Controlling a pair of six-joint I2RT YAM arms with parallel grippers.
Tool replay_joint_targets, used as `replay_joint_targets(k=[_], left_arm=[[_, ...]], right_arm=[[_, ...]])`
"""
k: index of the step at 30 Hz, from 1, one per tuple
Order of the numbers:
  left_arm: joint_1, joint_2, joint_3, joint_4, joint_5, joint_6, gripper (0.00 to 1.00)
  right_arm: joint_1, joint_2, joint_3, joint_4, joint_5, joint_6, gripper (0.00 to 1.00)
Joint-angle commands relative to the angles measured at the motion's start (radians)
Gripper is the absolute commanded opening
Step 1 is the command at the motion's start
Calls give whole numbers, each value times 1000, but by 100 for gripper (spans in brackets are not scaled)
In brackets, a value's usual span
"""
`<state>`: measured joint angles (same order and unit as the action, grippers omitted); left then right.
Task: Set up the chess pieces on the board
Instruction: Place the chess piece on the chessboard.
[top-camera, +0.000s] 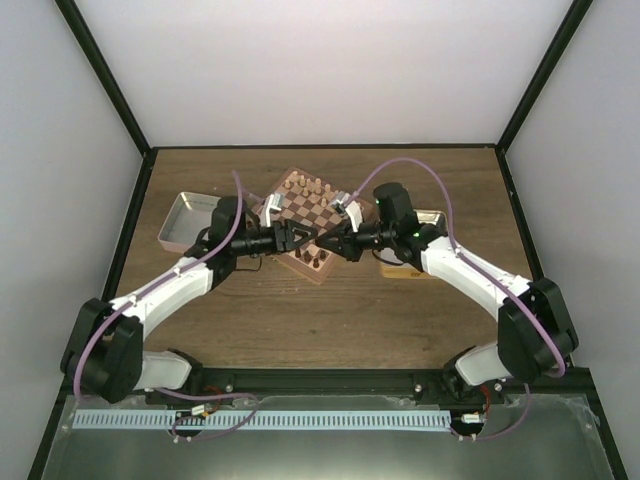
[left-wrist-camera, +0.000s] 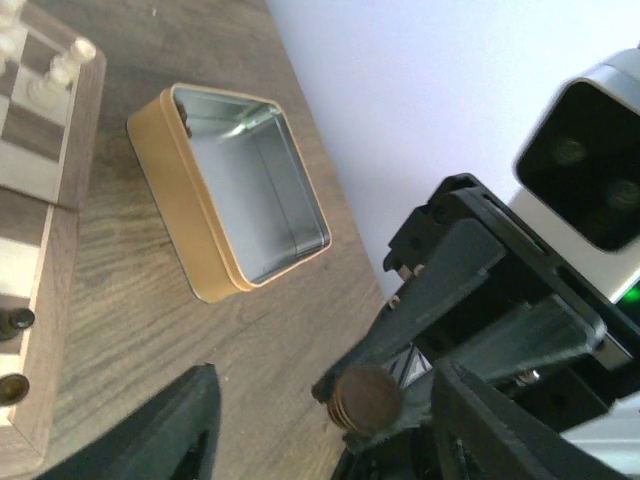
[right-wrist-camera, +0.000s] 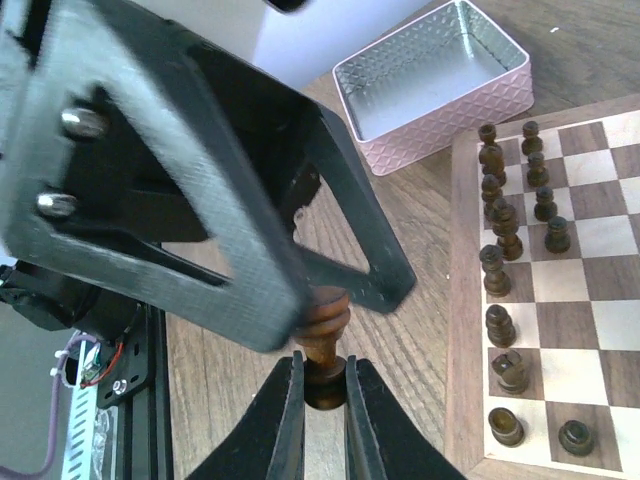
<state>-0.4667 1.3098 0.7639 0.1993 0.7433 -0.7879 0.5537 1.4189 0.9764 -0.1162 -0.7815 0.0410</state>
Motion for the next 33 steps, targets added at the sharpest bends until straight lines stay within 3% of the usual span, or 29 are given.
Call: replay_joint_targets(k=[1, 8, 12, 15, 17, 18, 24, 28, 33], left_arm=[[-14, 41, 42, -14, 48, -2, 52], [-15, 53, 53, -29, 22, -8, 18], [-15, 40, 46, -34, 11, -9, 9], [-15, 22, 38, -27, -1, -20, 6], [-15, 5, 31, -8, -7, -41, 6], [-15, -7, 27, 7, -12, -55, 6], [-15, -59, 6, 122, -36, -209, 6], [-14, -78, -9, 210, -42, -351, 6], [-14, -106, -7, 247, -56, -431, 6]], right_arm=[[26, 16, 62, -42, -11, -40, 3], [28, 21, 74, -47, 11, -34, 3], [28, 6, 67, -17, 60, 20, 7], [28, -15, 45, 40, 71, 105, 17], [28, -41, 10, 122, 46, 203, 37], [28, -57, -18, 178, 30, 254, 41], [28, -170, -232, 621, 22, 701, 60], [28, -167, -276, 803, 44, 939, 62], [29, -107, -265, 930, 38, 1105, 59]])
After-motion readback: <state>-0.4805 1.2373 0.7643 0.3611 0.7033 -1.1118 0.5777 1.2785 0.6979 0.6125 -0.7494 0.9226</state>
